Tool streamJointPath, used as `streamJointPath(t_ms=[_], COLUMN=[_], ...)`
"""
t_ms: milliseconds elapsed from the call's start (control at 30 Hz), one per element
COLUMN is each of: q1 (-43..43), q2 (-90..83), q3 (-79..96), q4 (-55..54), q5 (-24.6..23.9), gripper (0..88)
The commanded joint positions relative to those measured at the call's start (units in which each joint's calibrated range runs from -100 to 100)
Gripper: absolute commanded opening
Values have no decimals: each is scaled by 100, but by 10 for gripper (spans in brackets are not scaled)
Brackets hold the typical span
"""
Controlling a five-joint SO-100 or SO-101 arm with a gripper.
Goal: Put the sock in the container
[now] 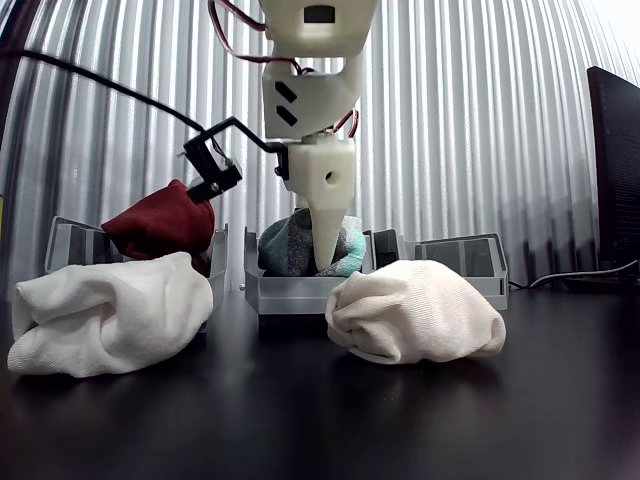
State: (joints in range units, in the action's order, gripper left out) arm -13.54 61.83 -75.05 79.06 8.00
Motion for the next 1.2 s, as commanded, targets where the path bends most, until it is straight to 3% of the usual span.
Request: streamJointPath(t_ms=[0,533,1167], q1=[-3,312,375], q2=[-499,-1168,-1260], q3=[-205,-133,-205], q4=[506,830,2009], q5=[21,-24,21], gripper=[433,433,433])
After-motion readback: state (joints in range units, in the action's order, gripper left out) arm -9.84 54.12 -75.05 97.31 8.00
